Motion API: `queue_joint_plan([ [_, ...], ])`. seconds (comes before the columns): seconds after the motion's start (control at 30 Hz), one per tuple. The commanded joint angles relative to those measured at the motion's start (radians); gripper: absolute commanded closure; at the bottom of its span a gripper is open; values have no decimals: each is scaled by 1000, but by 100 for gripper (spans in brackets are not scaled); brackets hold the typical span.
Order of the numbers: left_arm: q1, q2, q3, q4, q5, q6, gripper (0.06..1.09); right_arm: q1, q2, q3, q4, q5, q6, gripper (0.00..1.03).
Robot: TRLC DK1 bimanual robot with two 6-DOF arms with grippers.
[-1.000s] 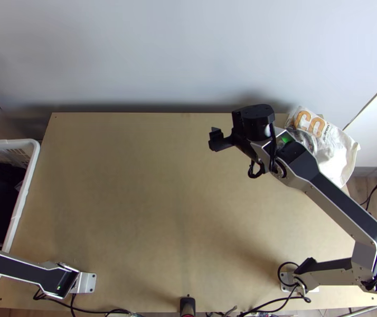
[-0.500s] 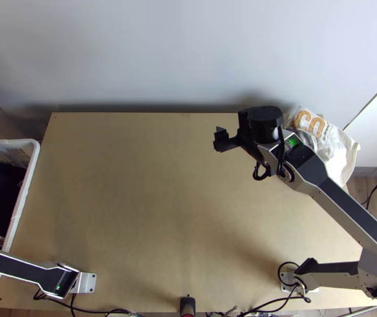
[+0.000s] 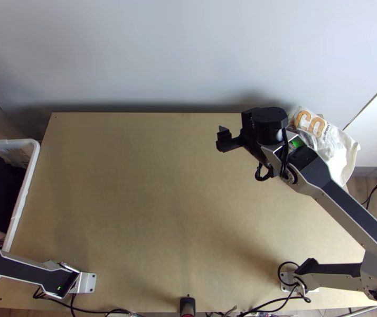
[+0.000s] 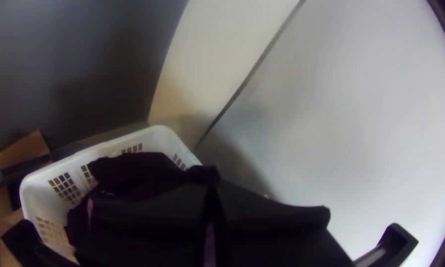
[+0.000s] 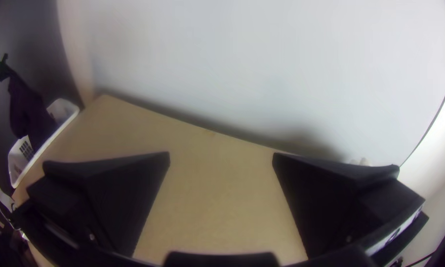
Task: Fold the t-shirt
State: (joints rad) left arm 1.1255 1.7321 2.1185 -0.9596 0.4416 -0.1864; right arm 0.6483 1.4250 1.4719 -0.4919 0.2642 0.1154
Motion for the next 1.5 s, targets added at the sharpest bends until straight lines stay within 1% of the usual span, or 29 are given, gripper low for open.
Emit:
queue_joint_plan([
  [0.0, -72, -89, -5, -42, 13, -4, 101, -13, -20, -9, 1, 1, -2, 6],
  [0.13, -118, -111, -9, -51, 11, -28, 101, -21, -41, -25, 1, 1, -2, 6],
  [0.37, -225, -141, -83, -53, 3, -77, 101, -58, -94, -62, 1, 1, 0, 6],
  [0.53, -323, -157, -123, -53, -32, -107, 101, -81, -132, -85, 1, 1, 0, 6],
  [0.67, -444, -206, -180, -51, -69, -127, 101, -99, -156, -105, 1, 1, 1, 6],
  [0.8, -656, -284, -290, -28, -164, -147, 101, -118, -176, -122, 1, 0, 4, 6],
  [0.9, -834, -341, -402, 32, -262, -176, 101, -128, -198, -137, 1, 0, 6, 6],
  [0.97, -948, -373, -477, 70, -303, -211, 101, -138, -213, -156, 1, 0, 7, 6],
  [1.07, -1112, -401, -581, 136, -391, -246, 101, -153, -242, -194, 4, 0, 9, 6],
  [1.3, -1359, -375, -674, 217, -477, -338, 101, -194, -313, -271, 12, -2, 20, 6],
  [1.4, -1448, -350, -674, 229, -494, -349, 101, -205, -344, -308, 13, -2, 21, 6],
  [1.47, -1508, -338, -683, 240, -500, -335, 101, -210, -363, -334, 13, -2, 21, 6],
])
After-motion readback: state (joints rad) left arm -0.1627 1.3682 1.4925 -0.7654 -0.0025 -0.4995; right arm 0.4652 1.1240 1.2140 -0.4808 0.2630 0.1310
